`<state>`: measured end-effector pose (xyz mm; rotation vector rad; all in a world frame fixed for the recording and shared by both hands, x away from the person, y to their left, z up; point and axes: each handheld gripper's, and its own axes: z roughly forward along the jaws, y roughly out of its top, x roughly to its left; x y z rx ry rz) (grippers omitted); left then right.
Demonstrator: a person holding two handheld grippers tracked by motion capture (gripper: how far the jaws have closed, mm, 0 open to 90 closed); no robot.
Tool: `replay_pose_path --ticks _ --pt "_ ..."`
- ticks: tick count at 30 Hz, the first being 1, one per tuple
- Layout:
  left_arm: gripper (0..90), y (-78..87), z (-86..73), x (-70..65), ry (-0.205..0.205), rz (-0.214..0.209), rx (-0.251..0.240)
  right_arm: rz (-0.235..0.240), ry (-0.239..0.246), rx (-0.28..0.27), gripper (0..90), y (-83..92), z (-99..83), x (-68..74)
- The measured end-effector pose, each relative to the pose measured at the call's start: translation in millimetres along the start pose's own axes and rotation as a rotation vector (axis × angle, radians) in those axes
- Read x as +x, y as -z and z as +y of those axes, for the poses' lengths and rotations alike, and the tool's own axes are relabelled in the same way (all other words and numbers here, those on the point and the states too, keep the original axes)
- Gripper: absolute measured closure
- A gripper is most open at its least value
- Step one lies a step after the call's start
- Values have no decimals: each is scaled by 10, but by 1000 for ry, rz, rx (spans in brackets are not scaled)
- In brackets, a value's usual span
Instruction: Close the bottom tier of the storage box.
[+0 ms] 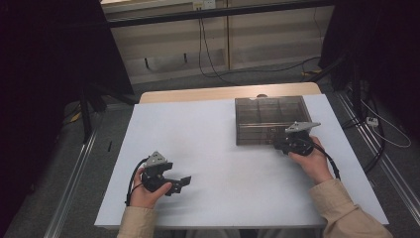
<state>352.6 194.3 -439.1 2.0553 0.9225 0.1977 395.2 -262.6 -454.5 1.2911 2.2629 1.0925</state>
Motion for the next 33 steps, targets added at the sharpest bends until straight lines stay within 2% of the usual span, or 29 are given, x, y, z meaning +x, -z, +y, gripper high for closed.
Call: replay_pose_path --ticks 4,14,18,25,33 --pt "71 -3 1 -4 -3 0 2 29 0 -6 799 93 -1 26" --pt "71 -3 5 3 -2 -1 0 115 -5 -14 495 286 -110 210" --pt "71 3 5 0 2 -3 -4 128 3 -19 414 338 -168 270" --pt "71 4 4 -7 5 -4 -7 151 22 -21 355 415 -267 371" --pt "71 10 4 -9 0 -4 -7 167 20 -32 294 505 -319 431"
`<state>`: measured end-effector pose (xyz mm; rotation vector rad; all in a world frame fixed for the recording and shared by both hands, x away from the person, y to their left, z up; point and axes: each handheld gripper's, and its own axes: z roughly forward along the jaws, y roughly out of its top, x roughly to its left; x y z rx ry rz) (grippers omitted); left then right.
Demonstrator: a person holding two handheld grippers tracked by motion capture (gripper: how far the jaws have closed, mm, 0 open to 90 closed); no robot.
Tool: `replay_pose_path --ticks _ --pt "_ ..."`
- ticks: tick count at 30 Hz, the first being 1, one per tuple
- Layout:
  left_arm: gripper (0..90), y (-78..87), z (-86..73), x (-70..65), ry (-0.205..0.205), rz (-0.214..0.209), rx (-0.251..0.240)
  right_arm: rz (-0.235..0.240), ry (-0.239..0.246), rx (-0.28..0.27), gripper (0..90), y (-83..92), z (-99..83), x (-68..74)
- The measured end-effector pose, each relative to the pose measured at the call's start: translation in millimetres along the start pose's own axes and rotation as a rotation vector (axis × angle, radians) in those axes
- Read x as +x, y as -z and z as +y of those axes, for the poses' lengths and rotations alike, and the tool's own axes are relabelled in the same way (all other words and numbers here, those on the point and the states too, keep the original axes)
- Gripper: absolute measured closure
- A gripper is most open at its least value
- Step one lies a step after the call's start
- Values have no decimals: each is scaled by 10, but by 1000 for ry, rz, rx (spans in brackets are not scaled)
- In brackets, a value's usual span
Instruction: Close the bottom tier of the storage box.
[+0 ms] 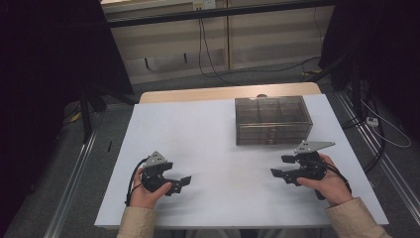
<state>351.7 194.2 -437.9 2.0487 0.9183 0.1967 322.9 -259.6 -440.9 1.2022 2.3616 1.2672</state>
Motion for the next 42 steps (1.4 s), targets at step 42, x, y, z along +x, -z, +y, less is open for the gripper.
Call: replay_pose_path --ticks 42 --pt "71 -4 2 -5 -3 4 5 -14 19 -5 265 222 -254 49"
